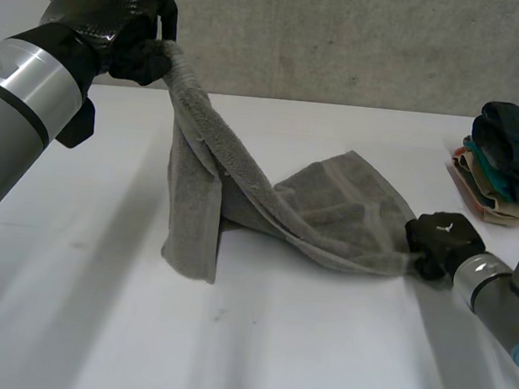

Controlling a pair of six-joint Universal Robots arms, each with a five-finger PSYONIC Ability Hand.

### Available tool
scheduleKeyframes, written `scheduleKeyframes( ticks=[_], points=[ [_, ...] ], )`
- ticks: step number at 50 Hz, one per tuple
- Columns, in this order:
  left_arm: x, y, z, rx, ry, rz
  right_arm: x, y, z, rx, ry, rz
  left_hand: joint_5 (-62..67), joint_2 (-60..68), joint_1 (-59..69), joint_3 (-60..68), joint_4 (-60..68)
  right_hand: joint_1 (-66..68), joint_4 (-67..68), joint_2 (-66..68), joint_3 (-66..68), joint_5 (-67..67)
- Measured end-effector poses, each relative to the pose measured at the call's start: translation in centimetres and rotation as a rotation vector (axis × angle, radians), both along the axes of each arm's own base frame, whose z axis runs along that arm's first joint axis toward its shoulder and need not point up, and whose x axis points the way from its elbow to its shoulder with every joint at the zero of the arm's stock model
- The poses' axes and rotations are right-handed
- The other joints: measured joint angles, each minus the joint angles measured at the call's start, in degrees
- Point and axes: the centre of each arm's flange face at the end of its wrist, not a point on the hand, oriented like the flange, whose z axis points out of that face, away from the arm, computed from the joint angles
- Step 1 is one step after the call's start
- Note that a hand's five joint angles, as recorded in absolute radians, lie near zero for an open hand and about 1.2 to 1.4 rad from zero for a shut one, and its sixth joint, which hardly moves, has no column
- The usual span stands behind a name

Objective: Fold the laundry.

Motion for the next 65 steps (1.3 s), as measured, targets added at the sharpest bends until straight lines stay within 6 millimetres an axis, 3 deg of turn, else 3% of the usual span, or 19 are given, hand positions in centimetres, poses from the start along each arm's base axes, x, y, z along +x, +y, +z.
scheduleKeyframes(
  ticks=[4,9,10,11,14,17,21,26,30,36,40,41,44,46,51,54,58,65],
  points=[
    [0.5,0.0,0.2,0.003,-0.008,0.024,-0.2,-0.4,4.3,-0.116,-0.001,-0.008,0.0,0.0,0.0,0.0,0.0,0.0,0.16,0.0,0.01,0.0],
    [2.3,-0.3,0.1,0.037,-0.07,0.094,-0.6,1.6,13.6,-0.323,0.023,-0.002,0.0,0.0,0.0,0.0,0.0,0.0,0.17,0.0,0.15,0.0],
    [2.5,-0.4,0.1,0.041,-0.078,0.102,-0.7,1.9,14.5,-0.338,0.029,-0.001,0.0,0.0,0.0,0.0,0.0,0.0,0.17,0.0,0.15,0.0],
    [3.4,-0.5,-0.1,0.063,-0.116,0.132,-1.0,2.9,17.1,-0.374,0.053,0.002,0.0,0.0,0.0,0.0,0.0,0.0,0.17,0.0,0.17,0.26],
    [4.9,-0.8,-1.0,0.118,-0.208,0.182,-2.0,4.5,20.4,-0.378,0.112,-0.001,0.0,0.0,0.0,0.0,0.0,0.0,0.17,0.0,0.18,0.32],
    [5.9,-0.7,-2.3,0.178,-0.303,0.206,-2.8,5.6,22.1,-0.337,0.177,-0.001,-0.03,0.0,0.0,0.0,0.0,0.0,0.18,0.0,0.18,0.32],
    [6.7,-0.3,-4.8,0.255,-0.462,0.203,-3.5,6.7,22.8,-0.251,0.284,0.025,-0.03,0.0,0.0,0.01,0.0,0.0,0.18,0.0,0.18,0.32],
    [6.6,-0.4,-7.2,0.29,-0.582,0.173,-3.2,6.5,21.7,-0.176,0.341,0.072,-0.03,0.0,0.0,0.03,0.01,0.0,0.19,0.0,0.22,0.32],
    [5.5,-2.4,-9.1,0.268,-0.605,0.154,-1.4,4.8,19.2,-0.115,0.319,0.114,-0.03,0.02,0.0,0.04,0.01,0.0,0.19,0.0,0.4,0.33],
    [4.0,-6.9,-9.7,0.164,-0.527,0.184,0.7,1.3,17.1,-0.16,0.256,0.063,-0.03,0.07,0.0,0.12,0.02,0.0,0.21,0.0,0.43,0.36],
    [2.8,-11.9,-7.1,-0.048,-0.417,0.263,1.6,-3.3,18.4,-0.394,0.183,-0.06,-0.03,0.1,0.0,0.19,0.03,0.0,0.24,0.0,0.43,0.36],
    [2.8,-12.2,-6.8,-0.067,-0.408,0.271,1.7,-3.7,18.8,-0.423,0.172,-0.071,-0.03,0.1,0.0,0.19,0.03,0.0,0.24,0.0,0.43,0.36],
    [2.4,-15.1,-2.8,-0.286,-0.291,0.353,2.7,-6.3,22.5,-0.705,0.053,-0.154,-0.03,0.1,0.0,0.19,0.03,0.0,0.24,0.0,0.43,0.36],
    [2.5,-16.2,0.0,-0.429,-0.203,0.404,3.2,-7.0,25.1,-0.878,-0.038,-0.192,-0.03,0.1,0.0,0.19,0.03,0.0,0.24,0.0,0.44,0.36],
    [3.1,-16.7,4.2,-0.63,-0.046,0.472,4.2,-6.9,29.2,-1.137,-0.202,-0.219,-0.03,0.1,0.0,0.19,0.03,0.0,0.24,0.0,0.44,0.37],
    [3.4,-16.6,4.7,-0.652,-0.016,0.483,4.6,-6.8,29.6,-1.178,-0.241,-0.209,-0.03,0.1,0.0,0.19,0.03,0.0,0.25,0.0,0.44,0.65],
    [3.6,-16.6,3.2,-0.584,-0.038,0.479,5.3,-7.1,27.8,-1.125,-0.233,-0.183,-0.03,0.1,0.0,0.19,0.03,0.0,0.25,0.0,0.44,1.0],
    [3.7,-16.5,-3.3,-0.37,-0.148,0.447,6.0,-8.4,20.8,-0.882,-0.139,-0.136,-0.03,0.1,0.0,0.19,0.03,0.0,0.25,0.0,0.44,1.01]
  ],
)
